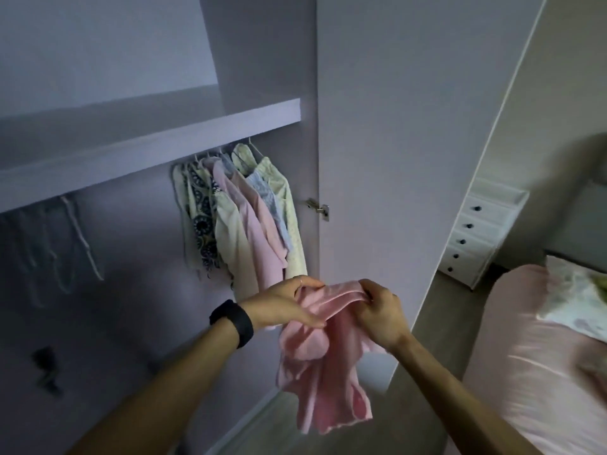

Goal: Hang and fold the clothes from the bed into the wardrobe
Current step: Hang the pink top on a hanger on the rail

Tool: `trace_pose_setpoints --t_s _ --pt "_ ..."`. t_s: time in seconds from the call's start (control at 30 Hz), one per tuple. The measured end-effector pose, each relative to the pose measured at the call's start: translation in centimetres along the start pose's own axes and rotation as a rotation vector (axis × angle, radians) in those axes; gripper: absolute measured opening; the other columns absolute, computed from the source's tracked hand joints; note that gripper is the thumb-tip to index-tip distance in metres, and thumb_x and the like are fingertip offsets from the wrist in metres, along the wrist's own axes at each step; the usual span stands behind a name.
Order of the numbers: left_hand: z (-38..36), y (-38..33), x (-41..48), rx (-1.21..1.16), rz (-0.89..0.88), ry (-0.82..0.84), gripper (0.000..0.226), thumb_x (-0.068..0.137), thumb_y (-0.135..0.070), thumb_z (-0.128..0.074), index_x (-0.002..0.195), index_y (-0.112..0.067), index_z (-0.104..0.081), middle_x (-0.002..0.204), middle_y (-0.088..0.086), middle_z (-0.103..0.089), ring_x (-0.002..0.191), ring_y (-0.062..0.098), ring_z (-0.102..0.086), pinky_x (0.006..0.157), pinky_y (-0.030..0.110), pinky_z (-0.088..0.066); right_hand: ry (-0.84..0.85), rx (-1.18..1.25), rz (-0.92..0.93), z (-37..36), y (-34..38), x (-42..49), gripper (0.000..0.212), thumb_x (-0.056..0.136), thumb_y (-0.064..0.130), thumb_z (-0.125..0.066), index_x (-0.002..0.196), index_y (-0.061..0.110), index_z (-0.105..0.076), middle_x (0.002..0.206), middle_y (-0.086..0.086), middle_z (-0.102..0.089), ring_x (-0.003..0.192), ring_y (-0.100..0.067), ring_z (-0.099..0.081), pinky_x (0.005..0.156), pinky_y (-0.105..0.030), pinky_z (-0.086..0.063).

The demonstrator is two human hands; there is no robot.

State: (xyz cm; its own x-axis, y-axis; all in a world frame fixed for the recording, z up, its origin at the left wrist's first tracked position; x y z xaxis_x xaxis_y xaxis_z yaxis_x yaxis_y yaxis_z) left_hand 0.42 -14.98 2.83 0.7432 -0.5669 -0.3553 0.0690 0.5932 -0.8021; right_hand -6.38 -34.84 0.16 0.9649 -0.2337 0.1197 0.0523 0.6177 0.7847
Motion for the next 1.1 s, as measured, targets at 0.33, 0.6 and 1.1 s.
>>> trace_pose_setpoints --t_s 0.33,0.6,1.1 --pt "8.2 6.6 -2.5 0.434 0.211 -0.399 0.013 0.083 -0.035 -0.065 0.09 -0.028 -0.074 0.09 -0.009 -0.069 0.086 0.015 -0.065 0.072 0.028 -0.052 0.254 -0.366 0.041 -1.7 -1.1 6.8 0.021 0.09 0.024 -0.056 0.1 0.037 -0.069 0.1 0.008 -0.072 0.093 -0.021 -0.065 0.077 -0.034 -0.053" --pt "11.2 7.2 -3.1 0.124 0.627 -0.328 0.036 0.079 -0.052 -0.066 0.094 -0.02 -0.067 0.092 0.001 -0.073 0.065 0.016 -0.07 0.051 0.022 -0.049 0.49 -0.662 0.21 -1.3 -2.5 13.8 0.023 0.099 0.039 -0.048 0.113 0.04 -0.066 0.111 0.009 -0.071 0.099 -0.016 -0.066 0.077 -0.03 -0.053" --pt "8.8 8.9 -5.1 -0.886 0.366 -0.712 0.043 0.066 -0.03 -0.084 0.105 -0.016 -0.074 0.098 0.006 -0.071 0.091 0.02 -0.065 0.075 0.029 -0.052 0.57 -0.038 0.21 -4.8 -4.3 19.2 0.013 0.094 0.024 -0.067 0.089 0.036 -0.067 0.09 0.009 -0.07 0.079 -0.007 -0.063 0.06 -0.019 -0.042"
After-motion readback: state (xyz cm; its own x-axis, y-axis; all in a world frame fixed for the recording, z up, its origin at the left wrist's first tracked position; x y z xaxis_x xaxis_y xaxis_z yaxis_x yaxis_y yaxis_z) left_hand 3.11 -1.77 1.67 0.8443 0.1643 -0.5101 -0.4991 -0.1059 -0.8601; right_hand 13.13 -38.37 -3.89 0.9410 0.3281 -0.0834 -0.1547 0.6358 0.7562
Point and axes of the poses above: each hand's wrist, its own x-axis towards the middle knuckle, its own z-axis out of the back of the hand, y = z × x, the point moved 3 cm from there along x, towards the middle knuckle
